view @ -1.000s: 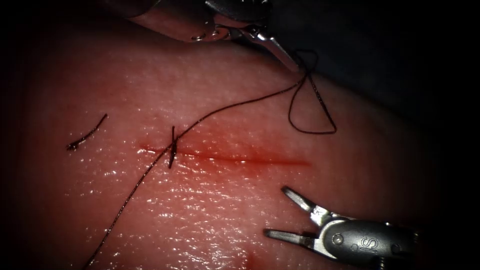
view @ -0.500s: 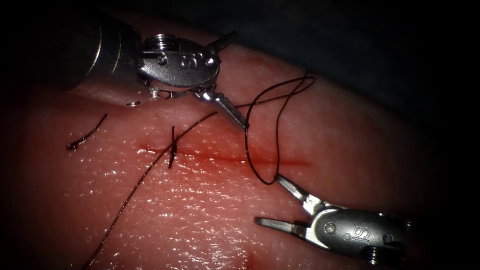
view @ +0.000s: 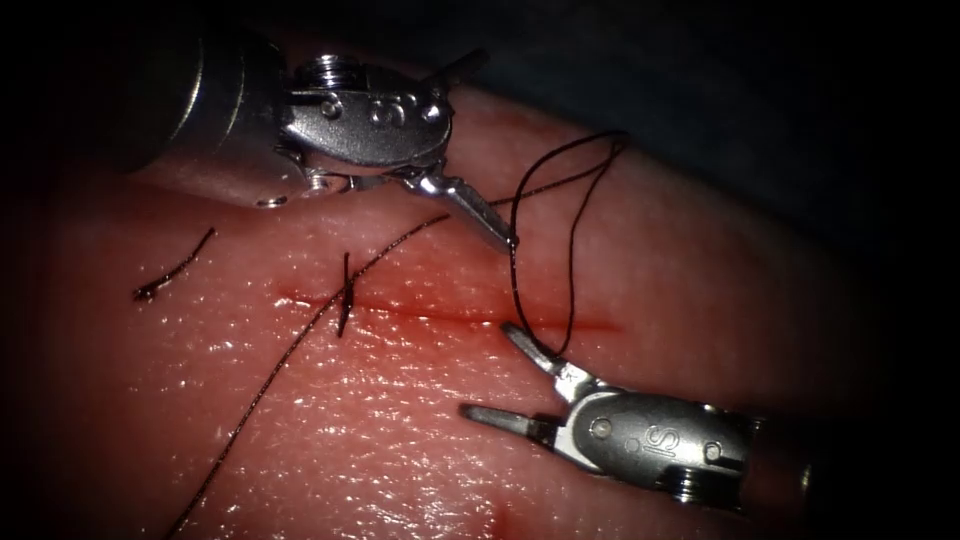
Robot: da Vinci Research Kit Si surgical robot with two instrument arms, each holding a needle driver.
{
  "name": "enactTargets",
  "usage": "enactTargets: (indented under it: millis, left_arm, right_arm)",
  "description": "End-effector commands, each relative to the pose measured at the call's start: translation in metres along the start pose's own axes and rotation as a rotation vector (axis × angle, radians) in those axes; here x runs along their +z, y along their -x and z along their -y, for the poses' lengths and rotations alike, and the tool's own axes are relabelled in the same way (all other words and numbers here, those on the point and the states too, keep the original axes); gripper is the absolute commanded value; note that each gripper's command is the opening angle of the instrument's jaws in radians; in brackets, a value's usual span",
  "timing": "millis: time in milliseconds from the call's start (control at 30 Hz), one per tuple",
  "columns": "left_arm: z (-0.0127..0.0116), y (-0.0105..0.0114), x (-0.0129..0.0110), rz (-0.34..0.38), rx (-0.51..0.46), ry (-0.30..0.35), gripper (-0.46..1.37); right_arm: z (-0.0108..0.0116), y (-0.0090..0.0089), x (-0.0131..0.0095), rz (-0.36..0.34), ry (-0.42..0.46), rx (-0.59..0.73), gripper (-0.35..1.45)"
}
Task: Wound Closure
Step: With the left gripper, grab the suture and pull the needle into frame.
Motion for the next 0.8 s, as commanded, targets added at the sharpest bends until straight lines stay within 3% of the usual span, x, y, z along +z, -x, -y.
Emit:
enactTargets:
  millis: [33,200,500,533,800]
  left_arm:
    - [-0.0002,0.0002,-0.0004,-0.009,0.006,0.007,1.34]
    - [-0.0029,0.0024,-0.0038,-0.004,0.041,0.012,1.33]
    - [-0.0074,0.0096,-0.0086,0.012,0.073,-0.002,1.29]
    - [-0.0082,0.0113,-0.0092,0.012,0.068,0.003,1.3]
    - [-0.0102,0.0169,-0.0102,0.029,-0.003,-0.009,1.21]
  right_arm:
    - [-0.0001,0.0,0.0001,0.001,0.0,0.001,0.64]
    - [-0.0009,-0.0007,0.0,-0.027,0.006,0.007,0.63]
    - [-0.0033,-0.003,-0.0034,-0.084,0.097,0.026,0.63]
    - [-0.0037,-0.0029,-0.0043,-0.081,0.106,0.023,0.63]
    - [-0.0044,-0.0009,-0.0074,-0.054,0.144,0.0,0.65]
